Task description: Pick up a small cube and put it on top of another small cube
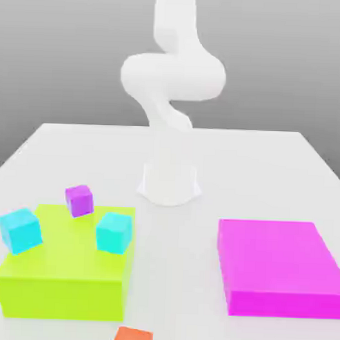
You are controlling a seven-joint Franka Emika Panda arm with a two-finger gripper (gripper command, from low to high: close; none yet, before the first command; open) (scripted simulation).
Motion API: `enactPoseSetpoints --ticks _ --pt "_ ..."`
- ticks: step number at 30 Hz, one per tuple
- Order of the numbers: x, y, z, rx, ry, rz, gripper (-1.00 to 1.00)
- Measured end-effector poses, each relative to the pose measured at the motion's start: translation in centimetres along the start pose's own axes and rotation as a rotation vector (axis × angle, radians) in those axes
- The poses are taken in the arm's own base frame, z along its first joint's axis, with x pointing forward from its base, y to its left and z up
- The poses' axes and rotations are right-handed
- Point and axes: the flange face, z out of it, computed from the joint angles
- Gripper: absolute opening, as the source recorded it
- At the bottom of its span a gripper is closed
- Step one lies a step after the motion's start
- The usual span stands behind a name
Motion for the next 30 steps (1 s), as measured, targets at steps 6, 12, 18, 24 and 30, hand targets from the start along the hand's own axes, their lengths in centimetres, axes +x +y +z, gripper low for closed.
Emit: enactPoseSetpoints --ticks 6,12,18,24,30 --pt "0.4 0.8 10.9 -0.12 -0.1 0.033 0.0" --pt "-0.7 3.3 21.3 -0.238 -0.196 0.067 0.0" --pt "-3.1 7.5 31.1 -0.357 -0.29 0.102 0.0" --pt "-7.0 13.0 39.7 -0.476 -0.384 0.136 0.0" --pt "-11.8 19.0 47.0 -0.57 -0.457 0.163 0.0"
